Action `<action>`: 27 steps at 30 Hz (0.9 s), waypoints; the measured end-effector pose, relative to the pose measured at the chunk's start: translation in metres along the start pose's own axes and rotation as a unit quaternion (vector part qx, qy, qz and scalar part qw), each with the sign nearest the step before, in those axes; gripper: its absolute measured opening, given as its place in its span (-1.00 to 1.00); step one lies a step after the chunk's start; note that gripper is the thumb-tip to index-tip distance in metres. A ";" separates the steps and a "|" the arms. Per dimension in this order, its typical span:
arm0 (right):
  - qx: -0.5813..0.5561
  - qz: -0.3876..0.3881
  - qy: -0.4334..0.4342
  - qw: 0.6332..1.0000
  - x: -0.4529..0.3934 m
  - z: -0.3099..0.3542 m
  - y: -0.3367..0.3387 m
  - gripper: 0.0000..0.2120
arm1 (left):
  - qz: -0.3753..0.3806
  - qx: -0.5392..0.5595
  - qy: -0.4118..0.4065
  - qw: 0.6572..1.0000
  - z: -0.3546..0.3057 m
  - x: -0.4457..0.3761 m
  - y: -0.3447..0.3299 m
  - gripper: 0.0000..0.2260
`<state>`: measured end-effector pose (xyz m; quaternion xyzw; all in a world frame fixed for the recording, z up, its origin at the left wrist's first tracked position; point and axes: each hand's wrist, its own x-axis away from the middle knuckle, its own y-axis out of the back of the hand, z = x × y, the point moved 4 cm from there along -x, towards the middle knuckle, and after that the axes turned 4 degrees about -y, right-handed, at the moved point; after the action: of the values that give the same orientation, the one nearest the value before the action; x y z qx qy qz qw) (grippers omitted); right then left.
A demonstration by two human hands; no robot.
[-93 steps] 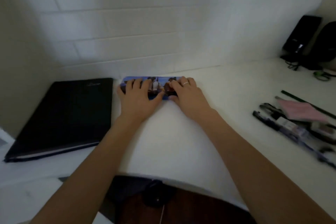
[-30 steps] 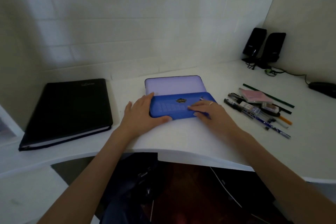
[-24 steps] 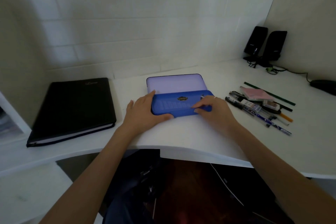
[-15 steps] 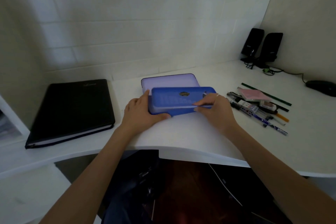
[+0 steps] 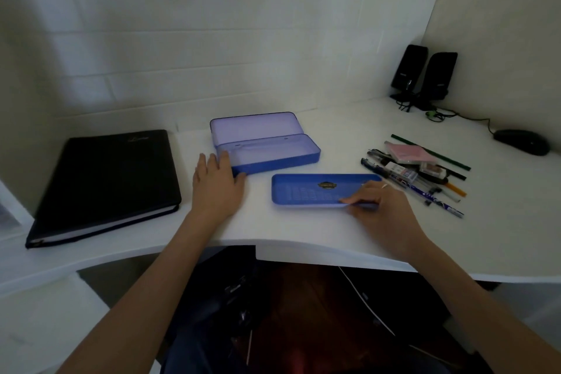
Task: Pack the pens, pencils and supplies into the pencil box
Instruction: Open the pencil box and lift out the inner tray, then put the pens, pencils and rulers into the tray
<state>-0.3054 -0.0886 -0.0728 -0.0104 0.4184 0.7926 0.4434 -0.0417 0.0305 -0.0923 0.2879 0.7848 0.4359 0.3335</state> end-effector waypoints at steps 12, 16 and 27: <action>0.070 -0.102 -0.058 0.991 -0.012 -0.028 0.033 -0.80 | -0.135 0.037 -0.212 0.967 -0.027 0.011 0.016 -0.69; 0.239 -0.117 -0.155 0.951 -0.019 -0.065 0.052 -0.76 | -0.068 0.115 -0.248 0.960 -0.048 0.015 0.008 -0.69; 0.268 -0.080 -0.155 0.947 -0.026 -0.076 0.044 -0.76 | 0.100 0.235 -0.191 0.948 -0.095 -0.014 -0.034 -0.74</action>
<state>-0.3479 -0.1693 -0.0835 0.1980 0.5397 0.6046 0.5514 -0.1121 -0.0420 -0.0801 0.5132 0.7537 0.2074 0.3544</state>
